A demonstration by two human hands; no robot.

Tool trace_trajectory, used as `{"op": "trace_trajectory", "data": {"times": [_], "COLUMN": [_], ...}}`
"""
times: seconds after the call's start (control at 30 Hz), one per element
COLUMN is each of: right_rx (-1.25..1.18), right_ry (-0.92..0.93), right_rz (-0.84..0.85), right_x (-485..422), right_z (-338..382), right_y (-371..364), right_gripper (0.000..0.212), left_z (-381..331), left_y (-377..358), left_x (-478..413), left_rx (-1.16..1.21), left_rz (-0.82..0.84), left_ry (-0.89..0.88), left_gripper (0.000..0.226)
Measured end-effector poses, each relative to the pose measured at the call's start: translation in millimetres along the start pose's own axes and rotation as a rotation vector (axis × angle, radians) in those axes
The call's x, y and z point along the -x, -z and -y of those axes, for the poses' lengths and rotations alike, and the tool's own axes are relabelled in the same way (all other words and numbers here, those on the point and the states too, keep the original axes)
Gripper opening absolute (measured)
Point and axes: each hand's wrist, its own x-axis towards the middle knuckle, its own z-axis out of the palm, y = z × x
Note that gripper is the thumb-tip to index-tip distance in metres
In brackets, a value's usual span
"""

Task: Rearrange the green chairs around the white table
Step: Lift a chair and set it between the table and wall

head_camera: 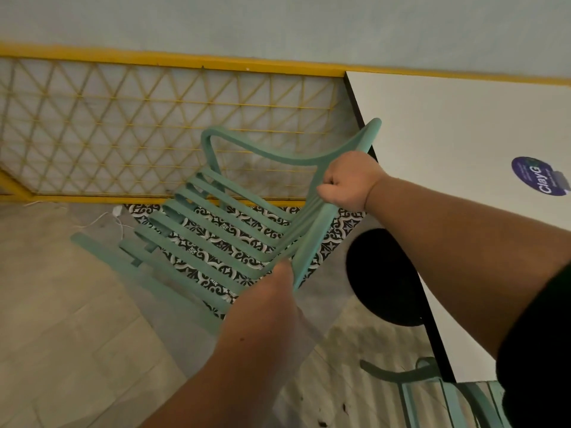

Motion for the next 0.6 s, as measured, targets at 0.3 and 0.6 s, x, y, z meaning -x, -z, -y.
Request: {"op": "trace_trajectory", "data": {"times": [0.3,0.6], "right_rx": [0.06,0.083], "right_ry": [-0.046,-0.105], "right_rz": [0.037,0.073], "right_x": [11.0,23.5], "right_z": [16.1,56.0], "right_y": [3.6,7.2], "right_gripper": [0.055,0.056], "left_z": [5.8,55.9], "left_y": [8.4,33.2], "left_x": [4.4,15.1], "left_rx": [-0.033,-0.071], "left_rz": [0.054,0.119], "left_ry": [-0.005,-0.081], "left_gripper": [0.031,0.033]}}
